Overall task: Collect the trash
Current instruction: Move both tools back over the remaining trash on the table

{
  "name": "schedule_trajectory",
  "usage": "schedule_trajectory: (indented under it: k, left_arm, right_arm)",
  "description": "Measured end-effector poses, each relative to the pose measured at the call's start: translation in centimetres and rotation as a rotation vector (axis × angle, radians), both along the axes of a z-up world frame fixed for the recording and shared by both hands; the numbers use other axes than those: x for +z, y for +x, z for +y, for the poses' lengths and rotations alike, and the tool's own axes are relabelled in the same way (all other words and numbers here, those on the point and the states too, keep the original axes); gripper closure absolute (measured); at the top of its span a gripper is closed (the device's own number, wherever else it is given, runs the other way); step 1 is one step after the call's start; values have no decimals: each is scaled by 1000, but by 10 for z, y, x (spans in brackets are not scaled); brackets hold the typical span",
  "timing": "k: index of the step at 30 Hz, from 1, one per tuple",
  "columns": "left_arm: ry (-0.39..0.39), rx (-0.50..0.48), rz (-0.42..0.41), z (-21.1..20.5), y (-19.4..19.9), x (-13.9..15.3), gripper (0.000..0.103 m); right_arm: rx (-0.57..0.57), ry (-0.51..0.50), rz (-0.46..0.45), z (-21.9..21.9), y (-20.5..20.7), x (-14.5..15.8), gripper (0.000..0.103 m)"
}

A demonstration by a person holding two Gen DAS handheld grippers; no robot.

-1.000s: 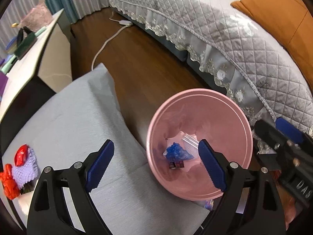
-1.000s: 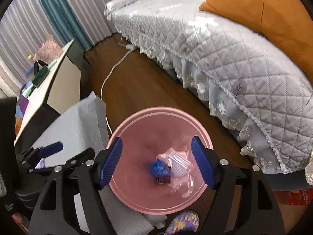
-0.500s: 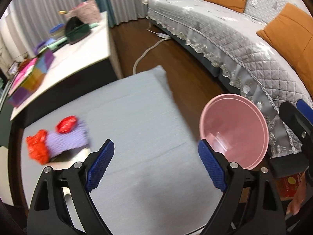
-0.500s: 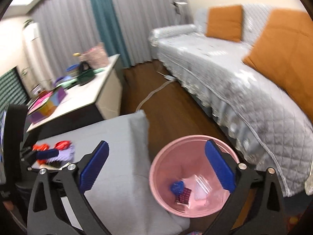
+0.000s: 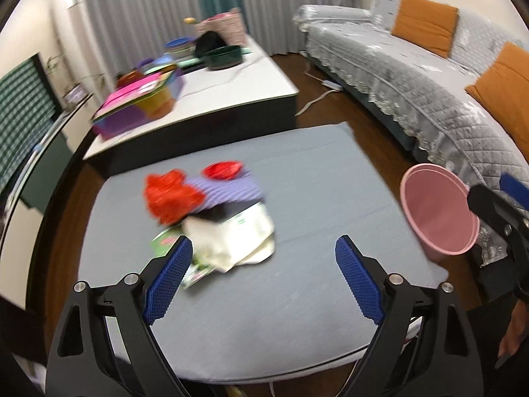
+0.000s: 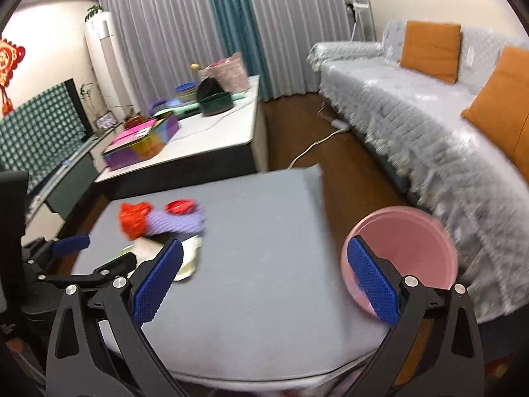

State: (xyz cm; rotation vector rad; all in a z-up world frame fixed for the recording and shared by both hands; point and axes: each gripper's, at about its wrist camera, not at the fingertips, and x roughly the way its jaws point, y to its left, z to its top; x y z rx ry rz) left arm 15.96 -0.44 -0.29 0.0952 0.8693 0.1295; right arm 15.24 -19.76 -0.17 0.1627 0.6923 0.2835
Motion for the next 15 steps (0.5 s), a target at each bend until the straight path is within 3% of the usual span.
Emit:
schedule_trajectory:
  k: [7, 12, 15]
  left_arm:
    - [29, 101, -13, 49, -34, -23, 18]
    - [-42, 191, 19, 89, -38, -50, 18]
    - [-39, 225, 31, 104, -36, -63, 18]
  right_arm:
    - [118, 9, 25, 58, -20, -35, 5]
    - [171, -29, 72, 80, -11, -60, 5]
    - [176, -22, 118, 86, -2, -71, 5]
